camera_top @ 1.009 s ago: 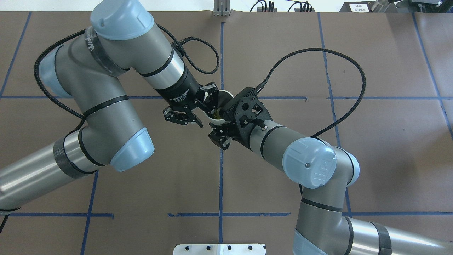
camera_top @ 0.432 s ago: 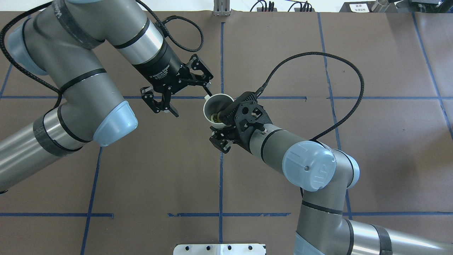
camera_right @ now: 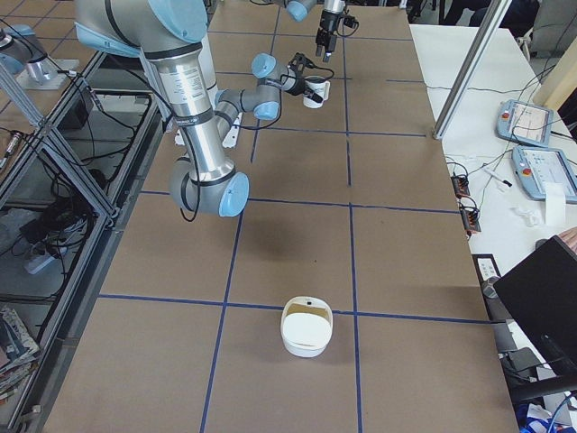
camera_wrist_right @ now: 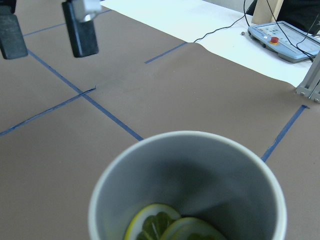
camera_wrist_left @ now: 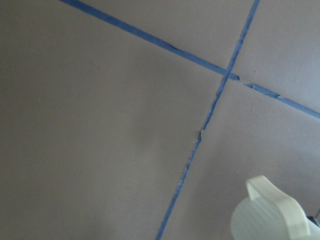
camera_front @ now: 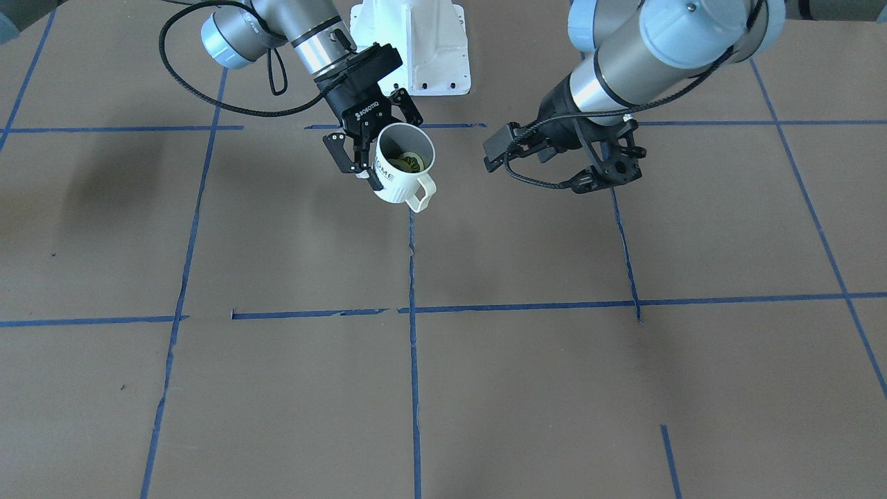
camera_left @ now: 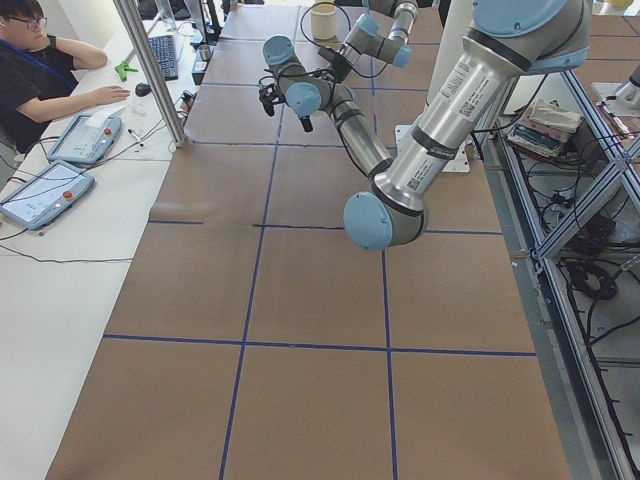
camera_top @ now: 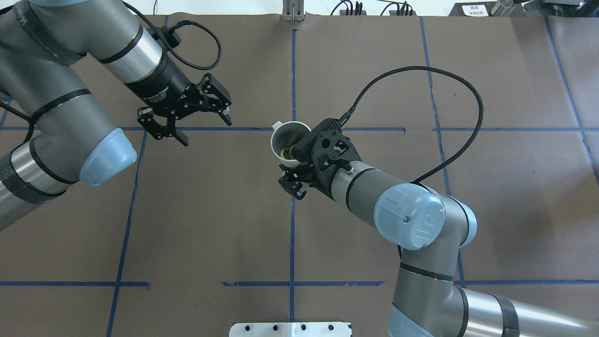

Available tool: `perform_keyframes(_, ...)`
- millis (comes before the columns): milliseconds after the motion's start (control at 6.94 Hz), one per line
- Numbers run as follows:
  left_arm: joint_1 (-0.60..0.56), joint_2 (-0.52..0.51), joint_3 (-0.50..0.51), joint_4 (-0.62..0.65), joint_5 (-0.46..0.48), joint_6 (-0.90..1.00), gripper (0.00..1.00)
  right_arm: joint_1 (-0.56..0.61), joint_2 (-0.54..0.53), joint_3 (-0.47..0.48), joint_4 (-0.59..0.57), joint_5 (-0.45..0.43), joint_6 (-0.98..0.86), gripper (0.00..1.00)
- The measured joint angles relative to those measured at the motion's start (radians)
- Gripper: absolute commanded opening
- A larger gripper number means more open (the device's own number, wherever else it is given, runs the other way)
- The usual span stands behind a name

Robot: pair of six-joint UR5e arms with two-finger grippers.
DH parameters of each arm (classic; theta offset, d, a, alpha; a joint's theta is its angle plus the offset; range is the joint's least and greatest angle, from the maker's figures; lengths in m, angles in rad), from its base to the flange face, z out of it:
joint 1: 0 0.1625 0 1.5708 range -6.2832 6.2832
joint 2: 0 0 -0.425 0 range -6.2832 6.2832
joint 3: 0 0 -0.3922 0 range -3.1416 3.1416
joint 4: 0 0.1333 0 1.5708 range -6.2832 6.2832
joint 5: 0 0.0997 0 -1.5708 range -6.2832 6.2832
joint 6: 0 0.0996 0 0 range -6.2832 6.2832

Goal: Left arm hands cup to right arm to dump lemon

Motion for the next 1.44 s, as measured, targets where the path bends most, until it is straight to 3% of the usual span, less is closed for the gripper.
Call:
perform_keyframes(288, -0.005, 0.097, -0.04, 0.006, 0.063, 0.25, 1.0, 0.019, -0.015, 0.002, -0.003, 0.0, 0.028, 0.16)
perform_keyframes(721, -0.031, 0.248, -0.071, 0.009, 0.158, 0.535, 1.0, 0.091, -0.122, 0.031, 0.006, 0.001, 0.234, 0.16)
perform_keyframes(1153, -0.037, 0.297, -0.074, 0.034, 0.197, 0.521, 1.0, 0.176, -0.344, 0.182, 0.009, 0.017, 0.306, 0.11)
perform_keyframes(1441, -0.035, 0.296, -0.083, 0.049, 0.233, 0.477, 1.0, 0.246, -0.509, 0.269, 0.08, 0.091, 0.348, 0.11)
